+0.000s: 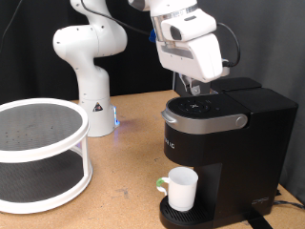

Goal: Make a cup of coffee with the keurig machine

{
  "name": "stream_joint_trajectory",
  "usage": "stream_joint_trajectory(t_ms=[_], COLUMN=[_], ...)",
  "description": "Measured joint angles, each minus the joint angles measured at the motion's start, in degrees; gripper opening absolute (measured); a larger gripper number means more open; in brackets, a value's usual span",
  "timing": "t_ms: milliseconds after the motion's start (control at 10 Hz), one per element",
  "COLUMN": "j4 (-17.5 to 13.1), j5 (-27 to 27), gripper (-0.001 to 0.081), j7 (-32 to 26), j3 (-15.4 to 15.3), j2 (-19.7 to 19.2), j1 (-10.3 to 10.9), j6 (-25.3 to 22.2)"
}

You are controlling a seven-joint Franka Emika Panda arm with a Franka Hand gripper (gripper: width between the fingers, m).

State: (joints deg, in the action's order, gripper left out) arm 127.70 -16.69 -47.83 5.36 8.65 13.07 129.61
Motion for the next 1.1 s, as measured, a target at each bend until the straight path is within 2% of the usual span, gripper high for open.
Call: stream_joint_trajectory(t_ms=[200, 700, 1100], j4=[0.3, 0.4, 0.5], j5=[0.0, 0.0, 0.0], gripper=[0.0003, 0.0000, 0.0000], j7=[0.0, 0.0, -0.1], j3=[0.0, 0.0, -0.1], j2=[-0.3, -2.7, -3.1], j1=[0.0, 0.0, 0.0], j6=[0.0, 1.6, 1.8])
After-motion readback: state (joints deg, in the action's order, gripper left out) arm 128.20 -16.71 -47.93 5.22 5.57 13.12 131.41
